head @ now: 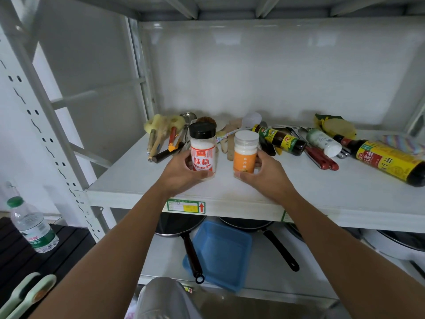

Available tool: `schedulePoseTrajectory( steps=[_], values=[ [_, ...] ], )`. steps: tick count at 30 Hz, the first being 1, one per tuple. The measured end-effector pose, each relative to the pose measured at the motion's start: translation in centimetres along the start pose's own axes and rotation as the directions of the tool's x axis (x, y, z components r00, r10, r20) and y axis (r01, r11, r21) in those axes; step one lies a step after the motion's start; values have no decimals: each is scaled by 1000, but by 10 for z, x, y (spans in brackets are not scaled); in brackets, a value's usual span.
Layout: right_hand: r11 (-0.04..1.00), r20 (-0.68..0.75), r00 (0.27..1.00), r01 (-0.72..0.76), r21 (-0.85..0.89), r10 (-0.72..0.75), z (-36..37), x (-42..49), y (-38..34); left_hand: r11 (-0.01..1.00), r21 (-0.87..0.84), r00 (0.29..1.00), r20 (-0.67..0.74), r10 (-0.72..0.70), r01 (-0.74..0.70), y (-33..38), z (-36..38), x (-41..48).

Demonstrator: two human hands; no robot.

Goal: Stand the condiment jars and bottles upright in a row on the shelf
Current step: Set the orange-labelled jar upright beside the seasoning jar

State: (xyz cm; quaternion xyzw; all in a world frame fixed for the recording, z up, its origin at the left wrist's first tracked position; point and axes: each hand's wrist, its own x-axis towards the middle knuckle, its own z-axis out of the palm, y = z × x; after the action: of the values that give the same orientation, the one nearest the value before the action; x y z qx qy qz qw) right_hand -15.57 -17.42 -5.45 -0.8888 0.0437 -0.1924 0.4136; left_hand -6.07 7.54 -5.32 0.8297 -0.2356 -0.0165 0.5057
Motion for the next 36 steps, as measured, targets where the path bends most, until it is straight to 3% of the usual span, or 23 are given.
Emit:
schedulePoseTrajectory(
  steps=[36],
  values=[
    [999, 8, 1000, 16, 44, -17, -2, -2, -2, 995, 94, 999, 17, 34, -35, 5, 1, -1]
  ],
)
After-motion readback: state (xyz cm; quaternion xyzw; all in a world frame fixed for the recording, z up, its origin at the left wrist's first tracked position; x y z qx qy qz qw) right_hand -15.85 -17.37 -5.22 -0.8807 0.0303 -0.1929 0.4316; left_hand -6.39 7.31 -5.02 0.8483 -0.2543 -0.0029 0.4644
